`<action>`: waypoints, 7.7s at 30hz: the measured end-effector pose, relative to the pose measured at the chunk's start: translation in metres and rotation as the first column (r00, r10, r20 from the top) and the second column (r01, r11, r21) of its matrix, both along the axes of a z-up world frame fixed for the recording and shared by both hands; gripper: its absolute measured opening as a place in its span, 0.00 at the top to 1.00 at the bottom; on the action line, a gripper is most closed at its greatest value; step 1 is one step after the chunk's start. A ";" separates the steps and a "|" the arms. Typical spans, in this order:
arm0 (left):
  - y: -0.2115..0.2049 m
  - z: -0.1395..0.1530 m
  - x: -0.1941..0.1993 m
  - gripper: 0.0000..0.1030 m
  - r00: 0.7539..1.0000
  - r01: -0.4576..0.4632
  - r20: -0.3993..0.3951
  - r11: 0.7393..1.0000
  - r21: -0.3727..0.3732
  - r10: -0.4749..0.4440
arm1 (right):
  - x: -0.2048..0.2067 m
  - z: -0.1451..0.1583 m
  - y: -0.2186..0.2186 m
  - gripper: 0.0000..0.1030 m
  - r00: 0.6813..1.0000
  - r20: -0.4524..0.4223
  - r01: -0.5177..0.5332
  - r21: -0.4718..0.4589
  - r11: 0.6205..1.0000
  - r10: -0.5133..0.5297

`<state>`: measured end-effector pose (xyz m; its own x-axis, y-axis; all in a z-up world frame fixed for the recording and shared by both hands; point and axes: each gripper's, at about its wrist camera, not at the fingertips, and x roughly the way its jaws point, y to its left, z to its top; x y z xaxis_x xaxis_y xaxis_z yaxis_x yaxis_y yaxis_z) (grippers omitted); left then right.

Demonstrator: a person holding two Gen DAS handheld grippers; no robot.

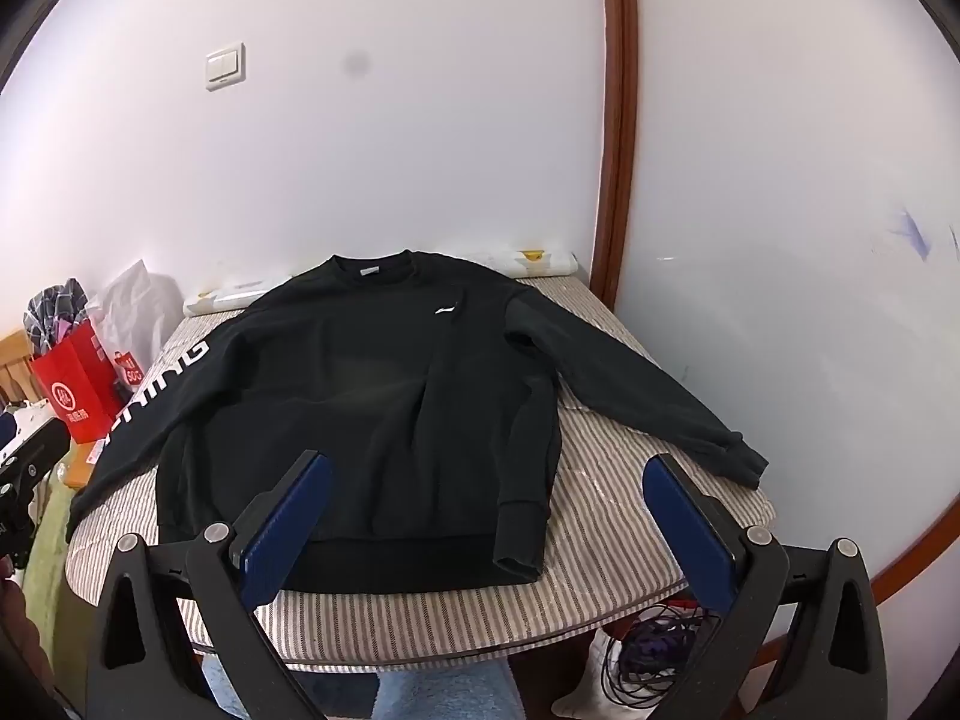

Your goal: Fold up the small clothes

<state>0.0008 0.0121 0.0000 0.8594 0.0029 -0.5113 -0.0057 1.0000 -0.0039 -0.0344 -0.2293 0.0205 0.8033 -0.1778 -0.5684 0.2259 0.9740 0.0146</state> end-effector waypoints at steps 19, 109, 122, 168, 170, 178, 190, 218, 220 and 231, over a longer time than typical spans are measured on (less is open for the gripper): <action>0.003 -0.003 -0.001 0.00 1.000 0.001 -0.008 1.000 -0.011 -0.001 | -0.002 0.002 0.001 0.01 1.000 0.000 -0.001 -0.008 1.000 0.001; 0.227 -0.204 0.122 0.14 0.945 -0.328 -0.204 0.722 -0.609 0.257 | 0.166 -0.108 0.055 0.02 0.978 -0.147 -0.150 -0.014 0.989 0.147; 0.241 -0.203 0.159 0.92 0.844 -0.535 -0.306 0.743 -0.403 0.441 | 0.176 -0.125 0.026 0.02 0.976 -0.167 -0.147 -0.025 0.989 0.141; 0.037 -0.087 0.249 0.27 0.983 0.109 -0.127 0.981 -0.160 -0.130 | 0.210 -0.130 -0.012 0.02 0.960 -0.132 -0.256 -0.051 0.965 0.248; 0.069 -0.100 0.240 0.27 0.985 0.022 -0.165 0.994 -0.110 -0.040 | 0.222 -0.135 0.013 0.02 0.945 -0.144 -0.304 -0.063 0.951 0.293; 0.134 -0.157 0.212 0.27 0.947 -0.067 -0.319 0.993 -0.093 0.034 | 0.274 -0.173 0.108 0.02 0.855 -0.227 -0.488 -0.047 0.872 0.466; 0.128 -0.181 0.209 0.27 0.929 -0.019 -0.369 0.995 -0.097 -0.019 | 0.326 -0.159 0.067 0.91 0.909 -0.187 -0.385 -0.039 0.922 0.372; 0.151 -0.166 0.287 0.37 0.941 -0.060 -0.332 0.998 0.017 0.063 | 0.462 -0.134 0.178 0.44 0.806 -0.171 -0.568 0.046 0.822 0.566; 0.152 -0.172 0.299 0.38 0.941 -0.047 -0.332 0.998 0.039 0.058 | 0.494 -0.144 0.204 0.44 0.780 -0.184 -0.595 0.079 0.800 0.598; 0.150 -0.191 0.336 0.60 0.945 -0.014 -0.326 1.000 0.012 0.018 | 0.589 -0.192 0.280 0.72 0.669 -0.205 -0.681 0.216 0.700 0.715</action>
<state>0.3372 0.1624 -0.1910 0.6452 0.0216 -0.7637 -0.0211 0.9997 0.0104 0.5551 0.0509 -0.1713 0.4891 0.4525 -0.7457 -0.5079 0.8428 0.1782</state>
